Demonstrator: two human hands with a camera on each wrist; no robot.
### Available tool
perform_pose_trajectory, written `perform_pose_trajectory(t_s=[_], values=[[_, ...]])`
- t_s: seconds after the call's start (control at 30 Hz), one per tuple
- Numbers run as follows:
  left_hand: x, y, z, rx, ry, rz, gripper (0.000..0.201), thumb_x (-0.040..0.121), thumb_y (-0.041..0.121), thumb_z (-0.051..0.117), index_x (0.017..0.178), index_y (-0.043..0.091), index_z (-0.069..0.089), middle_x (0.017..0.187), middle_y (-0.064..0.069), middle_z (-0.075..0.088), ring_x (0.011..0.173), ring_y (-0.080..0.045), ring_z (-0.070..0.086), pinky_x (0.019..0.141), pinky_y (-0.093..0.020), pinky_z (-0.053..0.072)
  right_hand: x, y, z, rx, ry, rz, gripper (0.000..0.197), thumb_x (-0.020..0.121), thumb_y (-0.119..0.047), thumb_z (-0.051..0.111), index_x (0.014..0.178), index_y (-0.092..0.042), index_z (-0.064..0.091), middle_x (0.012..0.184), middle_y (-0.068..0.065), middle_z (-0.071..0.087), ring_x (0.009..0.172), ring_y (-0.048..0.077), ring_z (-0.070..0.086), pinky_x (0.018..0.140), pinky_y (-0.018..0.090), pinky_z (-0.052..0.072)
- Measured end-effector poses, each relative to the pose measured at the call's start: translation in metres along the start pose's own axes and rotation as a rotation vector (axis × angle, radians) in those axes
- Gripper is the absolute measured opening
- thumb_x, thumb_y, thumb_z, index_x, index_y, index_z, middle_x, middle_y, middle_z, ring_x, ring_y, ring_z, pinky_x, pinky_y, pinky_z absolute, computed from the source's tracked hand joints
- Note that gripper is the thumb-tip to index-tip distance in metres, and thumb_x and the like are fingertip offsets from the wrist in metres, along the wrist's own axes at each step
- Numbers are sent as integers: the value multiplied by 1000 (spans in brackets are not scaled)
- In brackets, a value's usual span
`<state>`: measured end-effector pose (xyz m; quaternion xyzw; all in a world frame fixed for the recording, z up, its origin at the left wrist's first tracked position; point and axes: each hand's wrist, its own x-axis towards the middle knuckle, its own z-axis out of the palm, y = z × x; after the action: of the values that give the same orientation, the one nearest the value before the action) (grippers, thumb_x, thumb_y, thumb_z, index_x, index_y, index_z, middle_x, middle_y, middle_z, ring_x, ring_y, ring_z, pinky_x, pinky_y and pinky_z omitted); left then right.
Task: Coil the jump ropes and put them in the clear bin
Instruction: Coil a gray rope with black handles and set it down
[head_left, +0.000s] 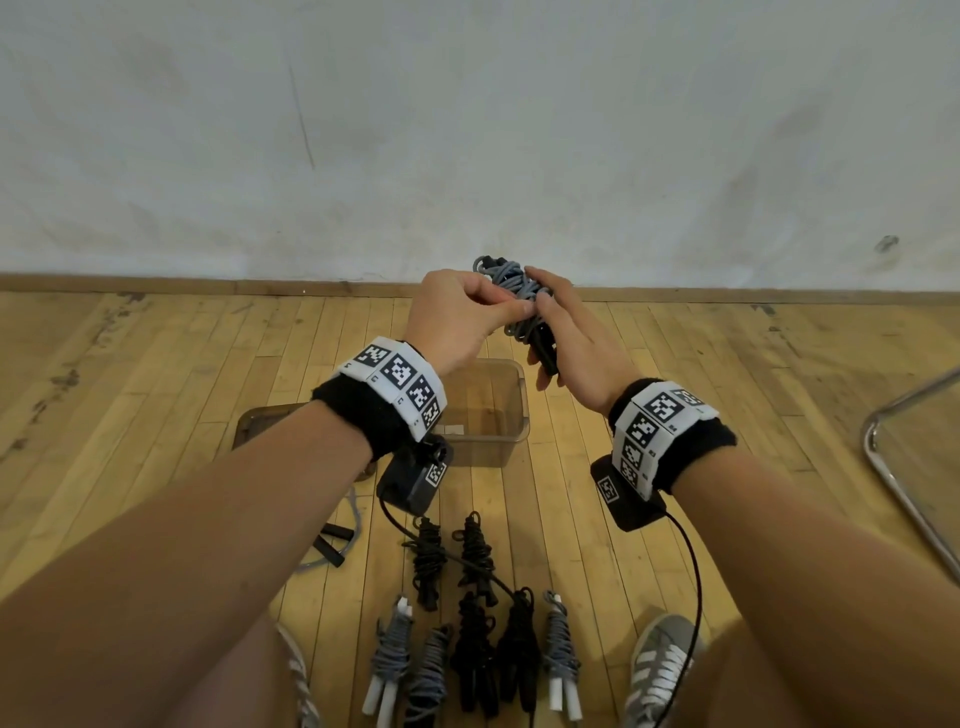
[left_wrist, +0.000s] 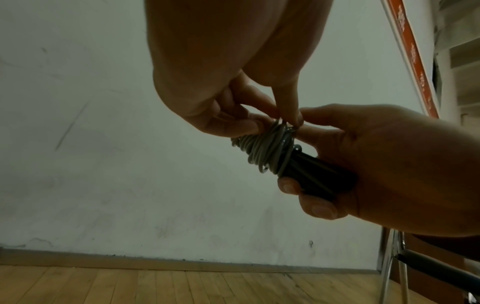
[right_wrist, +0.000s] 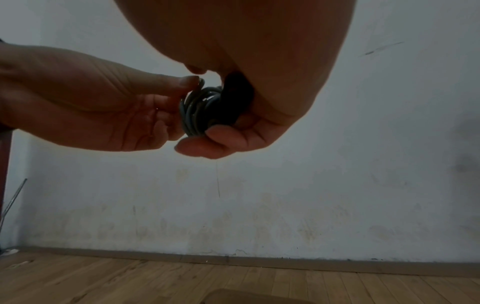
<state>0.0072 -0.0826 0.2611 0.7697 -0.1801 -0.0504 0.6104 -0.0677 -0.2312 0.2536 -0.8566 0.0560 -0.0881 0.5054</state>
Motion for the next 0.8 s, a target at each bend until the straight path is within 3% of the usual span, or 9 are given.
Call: perform_pose_trajectory(t_s=[0.13, 0.2, 0.33, 0.43, 0.53, 0.6, 0.67, 0.73, 0.8], values=[[-1, -2, 0, 15, -30, -10, 33, 78, 19, 89, 85, 16, 57, 84, 1, 76, 79, -12, 74, 74, -26, 60, -1, 7, 1, -24, -19, -30, 40, 110, -38, 34, 149, -37, 41, 107, 2, 66, 78, 19, 66, 55, 36, 59], [-1, -2, 0, 13, -58, -35, 33, 78, 18, 89, 92, 17, 60, 84, 2, 75, 76, -6, 72, 73, -22, 59, -1, 10, -1, -39, -16, -43, 39, 109, -38, 36, 147, -40, 43, 105, 1, 66, 78, 20, 66, 56, 39, 60], [1, 2, 1, -28, -118, -48, 18, 84, 16, 84, 94, 19, 68, 95, -4, 75, 87, -13, 72, 75, -21, 55, 1, 10, -3, -43, 4, -27, 39, 105, -48, 37, 144, -47, 41, 105, -3, 67, 75, 26, 69, 59, 45, 61], [-4, 6, 4, -87, -122, -42, 11, 90, 16, 77, 94, 18, 68, 96, -3, 72, 82, -9, 68, 63, -16, 53, 5, 9, -6, -24, 27, 14, 40, 107, -47, 35, 147, -45, 40, 103, -4, 67, 74, 21, 68, 59, 38, 57], [-6, 5, 7, -113, -61, -18, 7, 93, 14, 74, 96, 16, 67, 96, -3, 68, 89, -18, 71, 73, -34, 64, 6, 9, -4, -57, 33, 12, 39, 105, -52, 34, 142, -46, 41, 93, -3, 70, 67, 21, 69, 59, 37, 52], [-6, 4, 7, -36, 10, 45, 6, 92, 16, 75, 93, 18, 69, 93, 0, 69, 89, -25, 72, 76, -42, 64, 6, 10, -1, -49, 34, 12, 41, 102, -56, 35, 141, -44, 42, 90, 3, 71, 65, 24, 70, 59, 38, 51], [-4, 4, 6, 45, 87, 101, 8, 89, 19, 77, 86, 23, 71, 86, 5, 71, 82, -20, 72, 75, -39, 63, 5, 10, 2, -48, 35, 13, 44, 105, -52, 37, 146, -34, 41, 89, 3, 70, 63, 20, 68, 54, 32, 50], [-3, 5, 4, 93, 131, 128, 10, 87, 20, 79, 82, 25, 72, 82, 8, 72, 78, -11, 70, 74, -29, 62, 4, 7, 4, -54, 43, 14, 45, 107, -47, 38, 148, -26, 40, 89, 2, 69, 60, 14, 65, 50, 26, 49], [-3, 5, 3, 73, 125, 135, 7, 86, 20, 81, 84, 24, 75, 80, 8, 73, 76, -6, 70, 72, -22, 59, 5, 6, 5, -53, 70, 11, 45, 107, -48, 38, 146, -25, 42, 84, 1, 68, 56, 14, 65, 50, 28, 50]])
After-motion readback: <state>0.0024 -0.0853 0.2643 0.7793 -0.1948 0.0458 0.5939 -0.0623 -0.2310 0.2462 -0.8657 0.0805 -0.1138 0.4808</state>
